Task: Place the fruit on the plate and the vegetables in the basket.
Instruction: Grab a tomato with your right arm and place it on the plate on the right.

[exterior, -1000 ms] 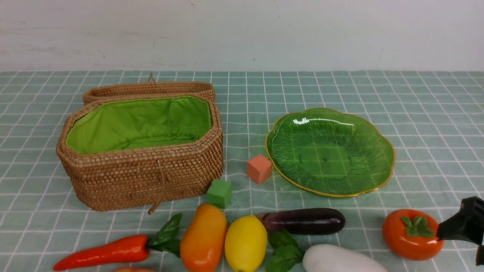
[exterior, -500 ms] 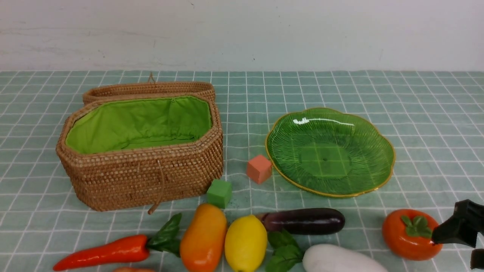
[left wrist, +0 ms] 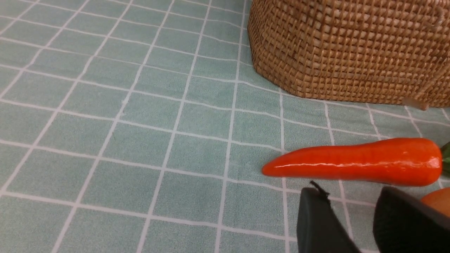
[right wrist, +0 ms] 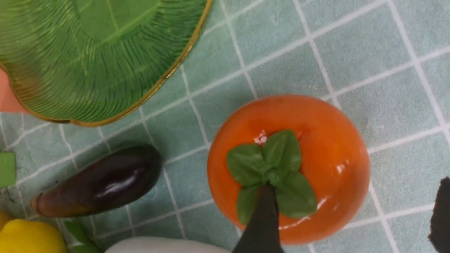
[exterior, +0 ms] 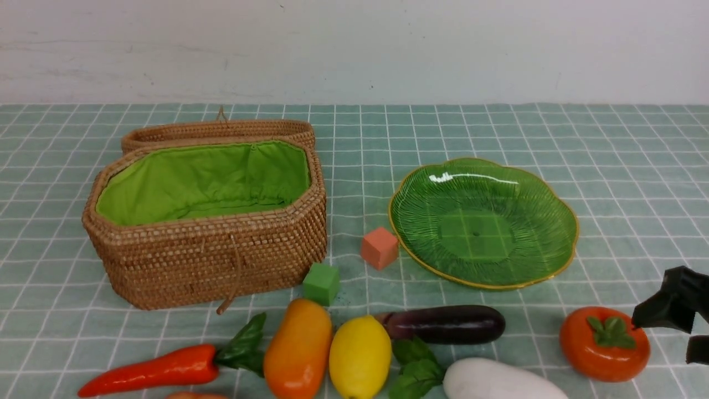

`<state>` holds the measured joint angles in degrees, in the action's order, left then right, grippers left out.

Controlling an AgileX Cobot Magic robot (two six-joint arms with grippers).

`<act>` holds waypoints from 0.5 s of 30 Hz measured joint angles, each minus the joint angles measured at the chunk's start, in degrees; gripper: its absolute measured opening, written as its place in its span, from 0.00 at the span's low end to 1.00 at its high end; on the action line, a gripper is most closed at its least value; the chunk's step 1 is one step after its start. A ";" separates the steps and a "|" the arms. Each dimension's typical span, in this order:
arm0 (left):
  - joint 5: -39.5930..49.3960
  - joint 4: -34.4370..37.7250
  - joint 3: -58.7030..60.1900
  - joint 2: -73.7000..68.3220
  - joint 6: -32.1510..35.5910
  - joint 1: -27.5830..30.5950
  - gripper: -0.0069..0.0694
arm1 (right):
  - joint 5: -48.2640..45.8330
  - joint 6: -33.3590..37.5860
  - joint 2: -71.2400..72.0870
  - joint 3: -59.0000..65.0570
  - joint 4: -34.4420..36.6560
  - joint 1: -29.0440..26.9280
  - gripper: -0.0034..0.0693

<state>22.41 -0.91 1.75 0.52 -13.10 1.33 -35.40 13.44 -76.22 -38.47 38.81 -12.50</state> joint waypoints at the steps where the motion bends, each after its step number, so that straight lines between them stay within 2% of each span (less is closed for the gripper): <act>1: 0.00 0.00 0.00 0.00 0.00 0.00 0.40 | 0.00 0.00 -0.44 -0.06 0.00 0.00 0.85; 5: 0.00 0.00 0.00 0.00 0.00 0.00 0.40 | 0.62 1.41 -4.88 -0.06 1.36 0.00 0.85; 10: 0.00 0.00 0.00 0.00 0.00 0.00 0.40 | 2.38 8.84 -10.38 -0.11 9.37 0.00 0.85; 11: 0.00 0.00 0.00 0.00 0.00 0.00 0.40 | 2.30 12.40 -11.80 -0.40 13.47 0.00 0.85; 14: 0.00 0.00 0.00 0.00 0.00 0.00 0.40 | 1.18 17.41 -13.71 -0.79 18.69 0.00 0.83; 15: 0.00 0.00 0.00 0.00 0.00 0.00 0.40 | -0.17 20.16 -14.92 -0.97 21.44 0.00 0.79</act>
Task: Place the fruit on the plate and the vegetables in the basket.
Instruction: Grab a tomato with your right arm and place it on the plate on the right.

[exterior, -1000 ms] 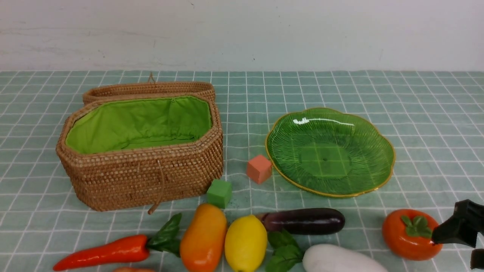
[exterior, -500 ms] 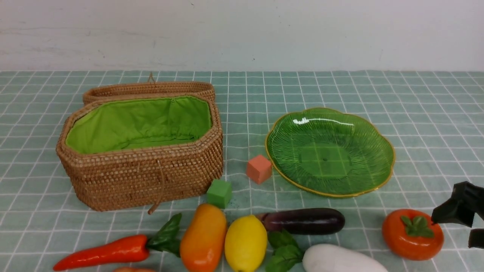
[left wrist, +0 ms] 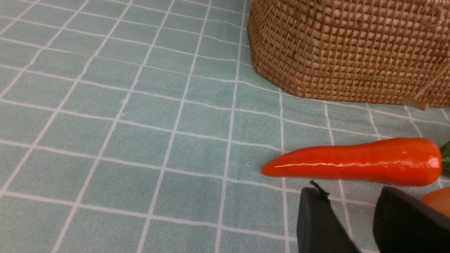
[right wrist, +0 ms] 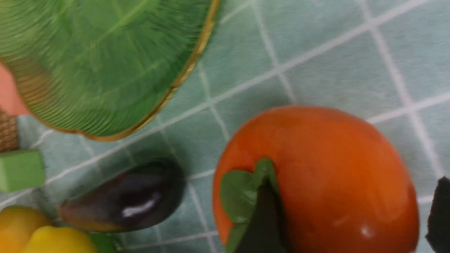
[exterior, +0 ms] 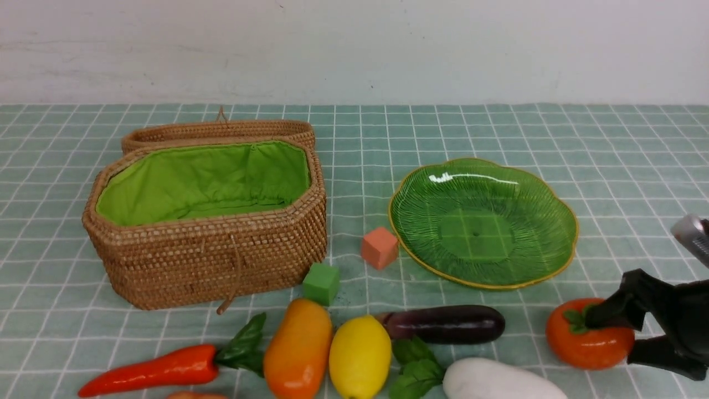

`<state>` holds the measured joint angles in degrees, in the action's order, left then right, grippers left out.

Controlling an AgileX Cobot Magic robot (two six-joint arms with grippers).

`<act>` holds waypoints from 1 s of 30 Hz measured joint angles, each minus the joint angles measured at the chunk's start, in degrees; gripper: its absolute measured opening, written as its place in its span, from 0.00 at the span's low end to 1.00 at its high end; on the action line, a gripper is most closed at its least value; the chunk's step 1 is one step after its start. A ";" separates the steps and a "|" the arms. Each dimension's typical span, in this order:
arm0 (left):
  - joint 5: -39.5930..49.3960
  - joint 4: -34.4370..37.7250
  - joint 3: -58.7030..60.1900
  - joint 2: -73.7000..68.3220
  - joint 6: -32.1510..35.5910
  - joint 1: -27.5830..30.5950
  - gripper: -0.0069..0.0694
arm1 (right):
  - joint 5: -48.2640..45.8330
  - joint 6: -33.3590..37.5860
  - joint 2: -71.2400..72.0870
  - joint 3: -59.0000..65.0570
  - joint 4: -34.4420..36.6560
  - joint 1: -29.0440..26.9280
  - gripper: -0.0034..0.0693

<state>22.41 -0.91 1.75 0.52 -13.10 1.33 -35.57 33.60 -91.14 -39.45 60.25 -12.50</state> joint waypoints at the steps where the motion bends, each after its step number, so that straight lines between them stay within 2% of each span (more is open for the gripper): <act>1: 0.00 0.00 0.00 0.00 0.00 0.00 0.40 | -0.93 1.38 -0.77 -0.21 1.40 0.00 0.74; 5: 0.00 0.00 0.00 0.00 0.00 0.00 0.40 | -1.47 4.06 -1.48 -0.41 3.21 -0.10 0.72; 18: 0.00 0.00 0.00 0.00 0.00 0.00 0.40 | -1.67 4.44 -0.53 -0.31 2.81 -0.14 0.72; 26: 0.00 0.00 0.00 0.00 0.00 0.00 0.40 | -1.69 3.08 4.99 -1.42 -2.13 -0.09 0.72; 30: 0.00 0.00 0.00 0.00 0.00 0.00 0.40 | -4.54 -1.14 6.44 -5.91 -8.55 -0.09 0.72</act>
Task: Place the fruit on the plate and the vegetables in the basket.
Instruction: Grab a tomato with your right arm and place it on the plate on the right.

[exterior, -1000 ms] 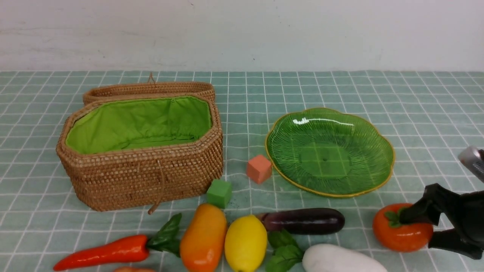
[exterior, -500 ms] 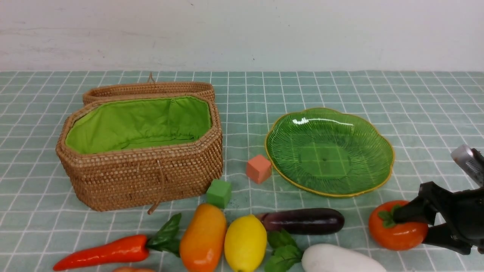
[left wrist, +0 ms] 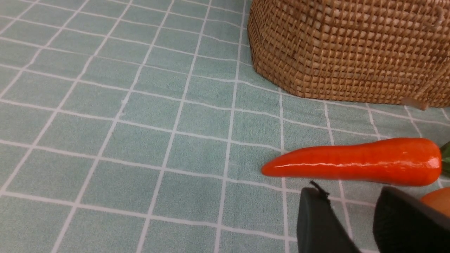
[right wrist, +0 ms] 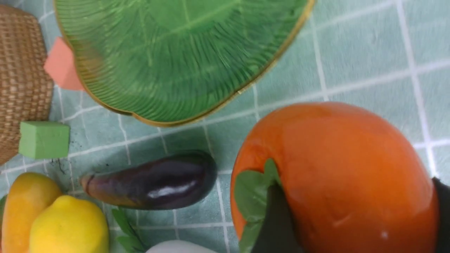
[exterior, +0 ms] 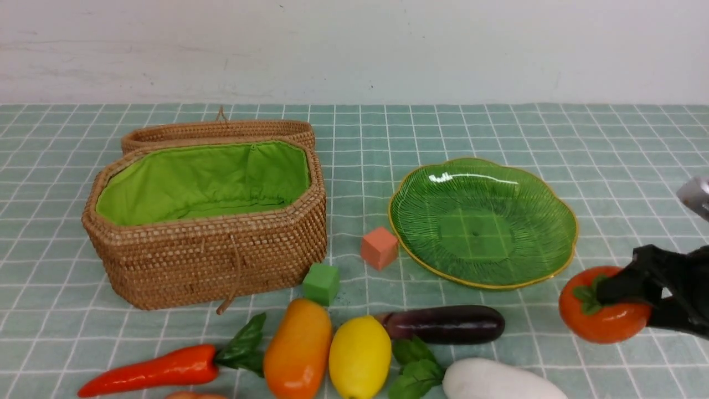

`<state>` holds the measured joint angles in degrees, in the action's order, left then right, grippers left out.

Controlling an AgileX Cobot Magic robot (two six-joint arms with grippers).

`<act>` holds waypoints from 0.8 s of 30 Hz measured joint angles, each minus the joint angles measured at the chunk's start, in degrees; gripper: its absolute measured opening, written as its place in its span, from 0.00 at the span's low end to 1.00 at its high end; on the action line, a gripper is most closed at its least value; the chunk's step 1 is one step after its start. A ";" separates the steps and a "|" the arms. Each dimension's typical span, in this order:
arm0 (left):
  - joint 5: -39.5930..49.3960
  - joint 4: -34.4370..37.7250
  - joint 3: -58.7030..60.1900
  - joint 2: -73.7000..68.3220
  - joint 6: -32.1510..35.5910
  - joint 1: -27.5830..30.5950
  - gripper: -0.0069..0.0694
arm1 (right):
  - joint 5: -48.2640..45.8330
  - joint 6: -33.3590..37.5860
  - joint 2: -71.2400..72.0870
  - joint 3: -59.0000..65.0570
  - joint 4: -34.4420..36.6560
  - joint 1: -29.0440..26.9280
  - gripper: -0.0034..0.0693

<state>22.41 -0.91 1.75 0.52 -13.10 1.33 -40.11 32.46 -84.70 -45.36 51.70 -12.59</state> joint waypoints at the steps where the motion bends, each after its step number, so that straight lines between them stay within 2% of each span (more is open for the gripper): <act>1: 0.00 0.00 0.00 0.00 0.00 0.00 0.40 | -1.21 -1.66 0.08 -1.88 -2.36 0.00 0.72; 6: 0.00 0.00 0.00 0.00 0.00 0.00 0.40 | -3.73 -5.15 0.08 -7.00 -6.54 0.00 0.72; 16: 0.00 0.00 0.00 0.00 0.00 0.00 0.40 | -6.08 -6.99 0.08 -16.54 -7.54 0.96 0.72; 24: 0.00 0.00 0.00 0.00 0.00 0.00 0.40 | -6.67 -8.28 -4.19 -26.56 -7.54 5.97 0.72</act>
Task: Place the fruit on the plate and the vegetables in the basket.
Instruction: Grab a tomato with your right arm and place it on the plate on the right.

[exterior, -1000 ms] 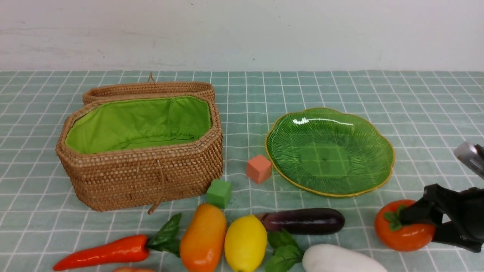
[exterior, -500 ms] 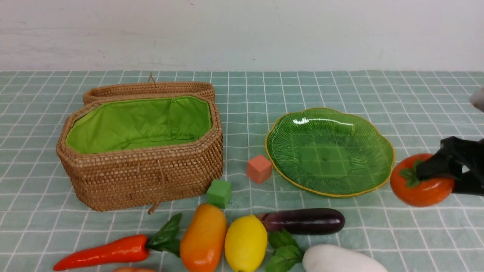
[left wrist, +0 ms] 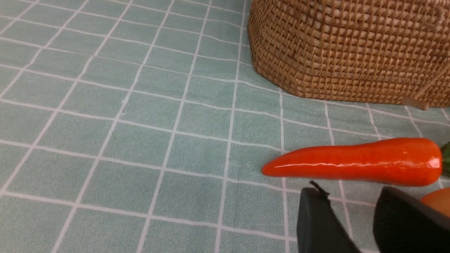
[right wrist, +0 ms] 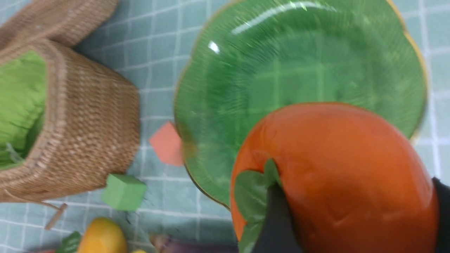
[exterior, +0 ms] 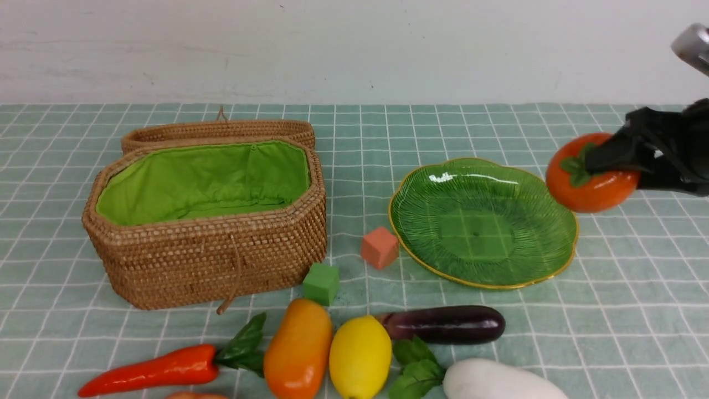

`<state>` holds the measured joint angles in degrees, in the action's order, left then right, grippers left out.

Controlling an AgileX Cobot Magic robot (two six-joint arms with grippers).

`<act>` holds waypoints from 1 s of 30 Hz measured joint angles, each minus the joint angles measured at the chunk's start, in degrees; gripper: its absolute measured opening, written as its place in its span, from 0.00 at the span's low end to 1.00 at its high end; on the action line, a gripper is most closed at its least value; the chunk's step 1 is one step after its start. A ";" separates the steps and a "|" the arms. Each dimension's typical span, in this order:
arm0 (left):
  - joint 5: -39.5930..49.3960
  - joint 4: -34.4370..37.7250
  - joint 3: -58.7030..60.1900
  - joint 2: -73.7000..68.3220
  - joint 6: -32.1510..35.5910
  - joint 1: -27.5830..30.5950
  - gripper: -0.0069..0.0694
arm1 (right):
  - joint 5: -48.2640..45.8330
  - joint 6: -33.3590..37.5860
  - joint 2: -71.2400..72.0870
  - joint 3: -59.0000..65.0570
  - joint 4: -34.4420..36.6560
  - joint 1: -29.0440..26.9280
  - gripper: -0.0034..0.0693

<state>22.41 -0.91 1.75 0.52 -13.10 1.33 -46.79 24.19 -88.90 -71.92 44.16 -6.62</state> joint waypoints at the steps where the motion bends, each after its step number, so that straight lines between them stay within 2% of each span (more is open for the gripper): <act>1: 0.00 0.00 0.00 0.00 0.00 0.00 0.40 | -0.05 -0.30 -2.66 -3.01 -0.05 1.43 0.72; 8: 0.00 0.00 0.00 0.00 0.00 0.00 0.40 | -0.30 -1.65 -13.20 -14.55 0.06 6.18 0.72; 15: 0.00 0.00 0.00 0.00 0.00 0.00 0.40 | -0.42 -3.24 -22.09 -22.05 0.06 7.14 0.72; 30: 0.00 0.00 0.00 0.00 0.00 0.00 0.40 | 2.61 -3.11 -29.64 -24.16 1.92 7.20 0.72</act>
<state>22.41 -0.91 1.75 0.52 -13.10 1.33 -44.17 21.08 -118.54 -96.08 46.08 0.58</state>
